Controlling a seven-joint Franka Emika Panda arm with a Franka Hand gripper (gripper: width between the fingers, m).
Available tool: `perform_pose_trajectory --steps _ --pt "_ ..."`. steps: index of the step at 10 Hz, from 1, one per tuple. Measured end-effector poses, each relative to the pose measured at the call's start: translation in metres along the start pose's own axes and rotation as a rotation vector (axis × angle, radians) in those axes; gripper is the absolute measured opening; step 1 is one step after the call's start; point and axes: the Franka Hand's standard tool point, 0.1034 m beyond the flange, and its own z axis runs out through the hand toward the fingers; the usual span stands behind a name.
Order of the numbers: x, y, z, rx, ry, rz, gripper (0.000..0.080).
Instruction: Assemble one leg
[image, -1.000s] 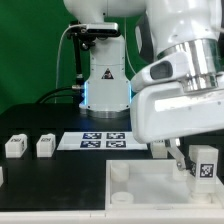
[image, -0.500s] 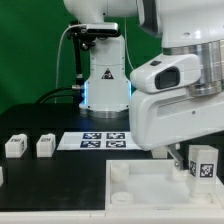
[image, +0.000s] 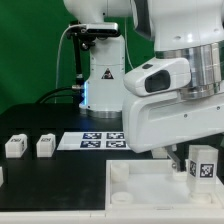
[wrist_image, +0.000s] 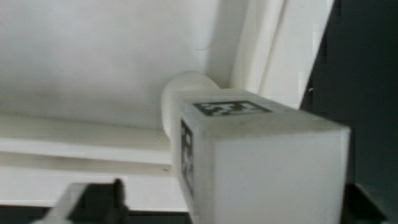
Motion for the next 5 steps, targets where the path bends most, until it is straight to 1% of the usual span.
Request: perform_pose_trajectory --steps 1,2,4,5 --pt "0.0003 -0.0005 -0.0001 0.003 0.002 0.066 0.0384" --pt "0.0009 -0.0001 -0.0003 0.003 0.005 0.19 0.0292" --pt "0.0024 0.0013 0.0 0.003 0.005 0.362 0.0292" --pt "0.006 0.004 0.0013 0.003 0.003 0.462 0.0292"
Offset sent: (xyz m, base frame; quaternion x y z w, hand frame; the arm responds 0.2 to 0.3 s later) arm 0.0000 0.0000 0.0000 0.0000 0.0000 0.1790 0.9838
